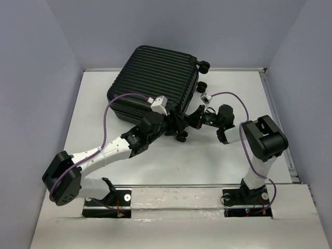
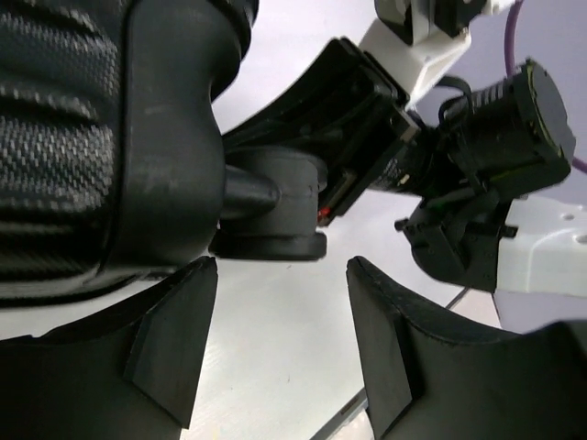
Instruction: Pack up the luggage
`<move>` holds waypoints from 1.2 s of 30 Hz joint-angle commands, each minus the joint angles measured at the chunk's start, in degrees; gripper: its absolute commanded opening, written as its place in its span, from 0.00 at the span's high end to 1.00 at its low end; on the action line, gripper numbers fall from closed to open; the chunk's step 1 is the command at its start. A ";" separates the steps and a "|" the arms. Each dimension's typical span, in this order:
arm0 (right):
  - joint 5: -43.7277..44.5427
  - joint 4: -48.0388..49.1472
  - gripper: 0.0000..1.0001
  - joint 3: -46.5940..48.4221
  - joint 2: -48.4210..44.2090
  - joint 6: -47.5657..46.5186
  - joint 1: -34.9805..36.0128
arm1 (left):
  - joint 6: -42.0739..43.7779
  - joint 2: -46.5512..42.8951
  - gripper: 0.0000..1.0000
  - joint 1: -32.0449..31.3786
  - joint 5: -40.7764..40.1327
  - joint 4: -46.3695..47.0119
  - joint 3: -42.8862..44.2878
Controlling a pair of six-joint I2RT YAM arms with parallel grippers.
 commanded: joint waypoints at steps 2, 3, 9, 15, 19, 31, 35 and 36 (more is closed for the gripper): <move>6.63 12.44 0.93 -6.87 -1.30 2.81 1.09 | 0.10 3.07 0.34 0.75 -1.66 5.85 4.73; 7.86 12.79 0.93 -8.53 -2.00 2.99 1.62 | 0.10 3.60 0.36 0.93 -1.66 6.46 5.26; 16.30 12.36 0.93 -18.91 -9.37 3.34 9.60 | 0.10 8.43 0.49 1.02 -0.17 8.31 11.14; 31.93 8.14 0.93 -22.87 -18.69 2.55 23.91 | -1.22 13.09 0.59 0.93 4.92 8.58 19.14; 46.49 5.60 0.93 -20.60 -21.08 0.62 32.80 | -1.49 15.72 0.60 0.32 8.35 6.56 25.64; 71.77 4.55 0.93 -16.99 -18.08 5.45 40.30 | 11.69 6.55 0.01 4.67 6.07 -19.89 41.39; 70.11 -1.52 0.93 -15.94 -19.06 5.89 40.30 | 12.22 -2.54 0.01 23.47 11.60 -24.02 32.10; 69.40 -2.57 0.93 -15.15 -18.88 5.72 40.30 | 13.36 -3.51 0.01 27.78 12.39 -25.95 30.59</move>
